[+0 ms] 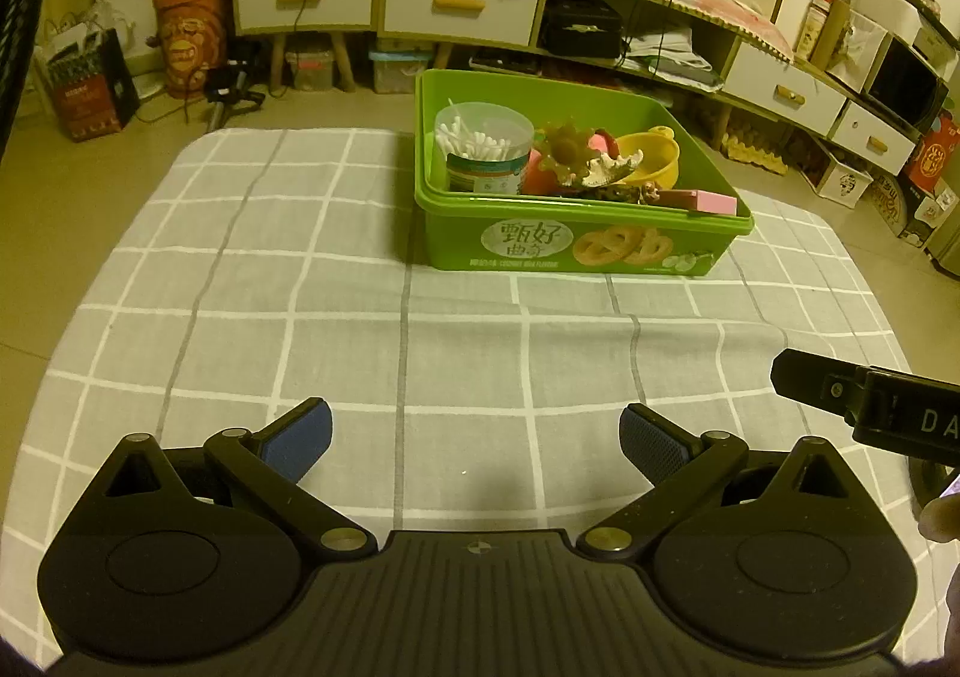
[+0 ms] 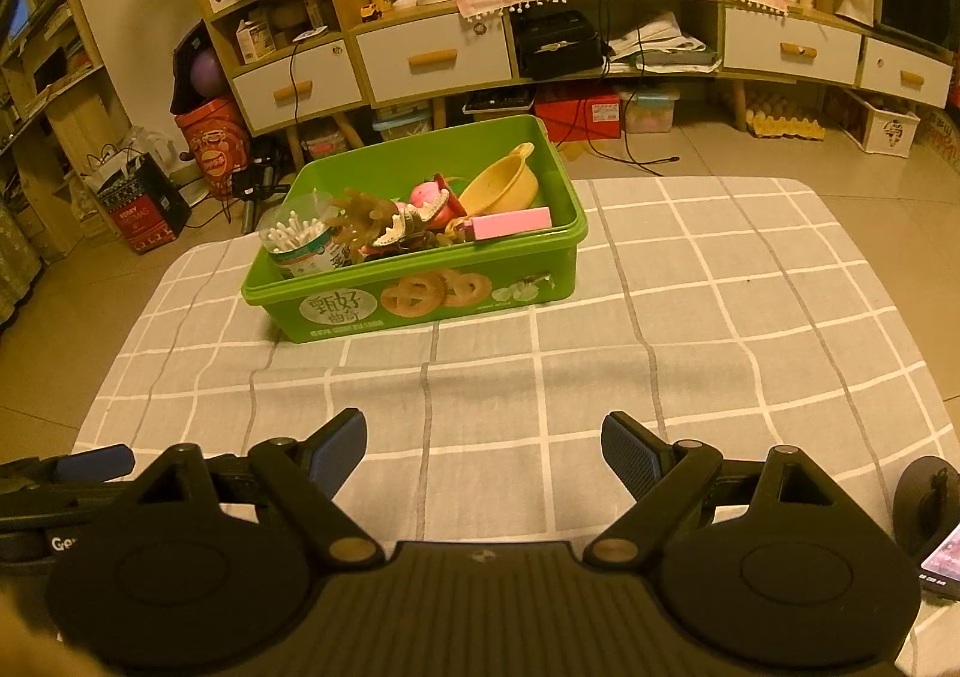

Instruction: Organize rigid objects

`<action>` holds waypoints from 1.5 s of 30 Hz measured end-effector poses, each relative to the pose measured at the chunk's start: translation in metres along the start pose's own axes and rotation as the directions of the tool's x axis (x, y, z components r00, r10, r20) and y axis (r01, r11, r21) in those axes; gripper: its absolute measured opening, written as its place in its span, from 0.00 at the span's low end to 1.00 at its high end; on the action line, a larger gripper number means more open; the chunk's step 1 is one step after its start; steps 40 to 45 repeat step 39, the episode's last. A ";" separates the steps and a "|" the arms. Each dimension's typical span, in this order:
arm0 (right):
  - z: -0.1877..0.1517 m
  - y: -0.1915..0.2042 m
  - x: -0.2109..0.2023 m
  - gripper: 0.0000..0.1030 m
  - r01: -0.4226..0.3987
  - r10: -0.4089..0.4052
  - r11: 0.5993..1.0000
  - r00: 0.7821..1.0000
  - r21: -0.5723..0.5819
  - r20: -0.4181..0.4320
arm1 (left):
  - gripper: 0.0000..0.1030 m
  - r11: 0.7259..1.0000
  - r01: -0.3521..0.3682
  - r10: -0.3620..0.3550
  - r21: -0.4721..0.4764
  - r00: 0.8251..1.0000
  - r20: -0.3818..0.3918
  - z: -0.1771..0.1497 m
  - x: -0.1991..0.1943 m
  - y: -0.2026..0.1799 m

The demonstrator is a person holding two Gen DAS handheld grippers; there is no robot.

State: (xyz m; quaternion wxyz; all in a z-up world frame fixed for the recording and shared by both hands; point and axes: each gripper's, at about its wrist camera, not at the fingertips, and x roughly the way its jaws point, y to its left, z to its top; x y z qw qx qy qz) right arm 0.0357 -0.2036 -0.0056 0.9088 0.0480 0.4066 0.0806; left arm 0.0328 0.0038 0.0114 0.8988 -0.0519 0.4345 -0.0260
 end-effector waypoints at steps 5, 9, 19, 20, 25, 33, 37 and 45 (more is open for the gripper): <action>-0.001 0.001 0.001 0.70 0.000 0.000 1.000 1.000 0.000 -0.004 | 0.98 1.000 0.003 -0.003 -0.002 1.000 -0.004 -0.001 0.000 -0.001; -0.001 0.001 0.001 0.70 0.000 0.000 1.000 1.000 0.000 -0.004 | 0.98 1.000 0.005 -0.005 0.000 1.000 -0.003 -0.001 0.000 -0.001; -0.002 0.001 0.002 0.70 0.000 0.000 1.000 1.000 0.000 -0.005 | 0.98 1.000 0.005 -0.005 0.000 1.000 -0.004 -0.001 0.000 -0.001; -0.002 0.002 0.002 0.70 0.000 0.000 1.000 1.000 -0.001 -0.005 | 0.98 1.000 0.006 -0.006 0.000 1.000 -0.005 -0.001 0.000 -0.002; -0.002 0.002 0.002 0.70 0.000 0.000 1.000 1.000 -0.001 -0.005 | 0.98 1.000 0.006 -0.006 0.000 1.000 -0.005 -0.001 0.000 -0.002; -0.002 0.001 0.002 0.70 0.000 0.000 1.000 1.000 -0.001 -0.005 | 0.98 1.000 0.004 -0.004 0.002 1.000 -0.007 -0.002 0.000 -0.003; -0.002 0.002 0.002 0.70 0.000 0.000 1.000 1.000 -0.002 -0.005 | 0.98 1.000 -0.010 0.010 0.008 1.000 -0.003 -0.004 0.000 -0.004; -0.004 0.002 0.004 0.70 0.003 -0.003 1.000 1.000 -0.006 -0.005 | 0.98 1.000 -0.003 0.003 0.009 1.000 -0.006 -0.004 0.002 -0.003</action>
